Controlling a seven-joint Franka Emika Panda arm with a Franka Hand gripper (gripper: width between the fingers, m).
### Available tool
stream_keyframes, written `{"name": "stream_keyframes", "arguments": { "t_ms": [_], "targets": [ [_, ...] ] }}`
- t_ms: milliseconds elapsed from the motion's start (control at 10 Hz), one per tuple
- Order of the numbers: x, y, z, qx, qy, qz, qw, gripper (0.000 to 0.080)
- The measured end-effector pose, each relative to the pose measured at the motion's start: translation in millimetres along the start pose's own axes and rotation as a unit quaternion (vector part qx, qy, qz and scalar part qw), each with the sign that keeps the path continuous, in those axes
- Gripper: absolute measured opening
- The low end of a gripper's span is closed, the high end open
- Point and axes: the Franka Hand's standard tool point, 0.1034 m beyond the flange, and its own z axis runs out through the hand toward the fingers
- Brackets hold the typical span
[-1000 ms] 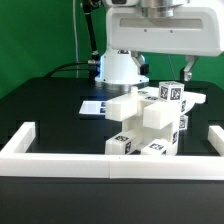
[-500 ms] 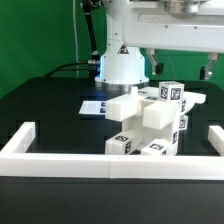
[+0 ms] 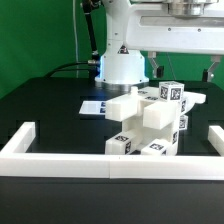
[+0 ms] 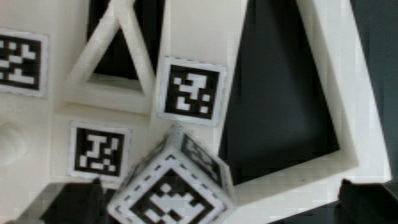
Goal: Assemble chair
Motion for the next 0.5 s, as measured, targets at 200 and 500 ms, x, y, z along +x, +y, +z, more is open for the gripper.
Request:
{"name": "stream_keyframes", "arguments": {
  "t_ms": [200,500],
  "targets": [
    [2.9,6.2,-1.1,-0.001,0.000,-0.012,1.000,0.0649],
    [3.4,7.6,-0.8,-0.001,0.000,-0.117,0.993,0.0649]
  ]
}}
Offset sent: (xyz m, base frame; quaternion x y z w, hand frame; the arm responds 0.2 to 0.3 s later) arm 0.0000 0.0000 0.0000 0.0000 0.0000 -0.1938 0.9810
